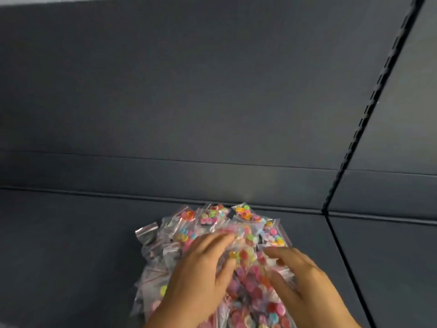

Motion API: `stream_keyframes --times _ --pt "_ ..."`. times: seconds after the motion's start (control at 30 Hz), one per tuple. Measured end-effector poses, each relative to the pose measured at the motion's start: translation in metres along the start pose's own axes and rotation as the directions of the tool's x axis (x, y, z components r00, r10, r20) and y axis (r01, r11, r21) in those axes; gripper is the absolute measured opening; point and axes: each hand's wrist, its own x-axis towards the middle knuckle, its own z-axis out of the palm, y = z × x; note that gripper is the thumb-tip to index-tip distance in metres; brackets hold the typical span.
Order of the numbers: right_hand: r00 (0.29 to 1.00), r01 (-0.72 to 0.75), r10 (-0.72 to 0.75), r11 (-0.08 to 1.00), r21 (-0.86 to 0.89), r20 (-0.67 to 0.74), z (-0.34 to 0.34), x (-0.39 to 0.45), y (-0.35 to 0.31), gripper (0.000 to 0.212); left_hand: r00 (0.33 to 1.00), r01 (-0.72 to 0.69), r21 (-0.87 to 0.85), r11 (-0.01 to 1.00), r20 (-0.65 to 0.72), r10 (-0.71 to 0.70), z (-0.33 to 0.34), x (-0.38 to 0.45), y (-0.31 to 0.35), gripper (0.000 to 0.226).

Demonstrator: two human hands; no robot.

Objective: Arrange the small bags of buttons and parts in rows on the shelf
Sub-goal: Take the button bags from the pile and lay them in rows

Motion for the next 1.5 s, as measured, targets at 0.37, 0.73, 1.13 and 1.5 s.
stream_keyframes --times 0.37,0.73,1.13,1.5 --pt "0.994 -0.102 0.105 0.988 -0.116 0.016 0.035 0.068 0.015 0.058 0.938 0.147 0.26 0.954 0.27 -0.218 0.033 0.055 -0.027 0.052" --pt "0.973 -0.221 0.224 0.974 0.058 -0.053 0.051 0.084 0.016 0.046 0.952 0.275 0.008 0.961 0.139 -0.273 0.04 0.058 -0.039 0.052" --pt "0.942 -0.285 0.331 0.877 0.386 -0.059 0.048 0.08 0.002 0.012 0.95 0.312 -0.304 0.9 0.099 -0.296 0.033 0.06 -0.039 0.013" --pt "0.878 -0.042 0.362 0.71 0.703 -0.313 0.008 0.069 -0.017 0.021 0.998 -0.028 -0.501 0.865 -0.063 -0.004 0.022 0.082 -0.005 0.015"
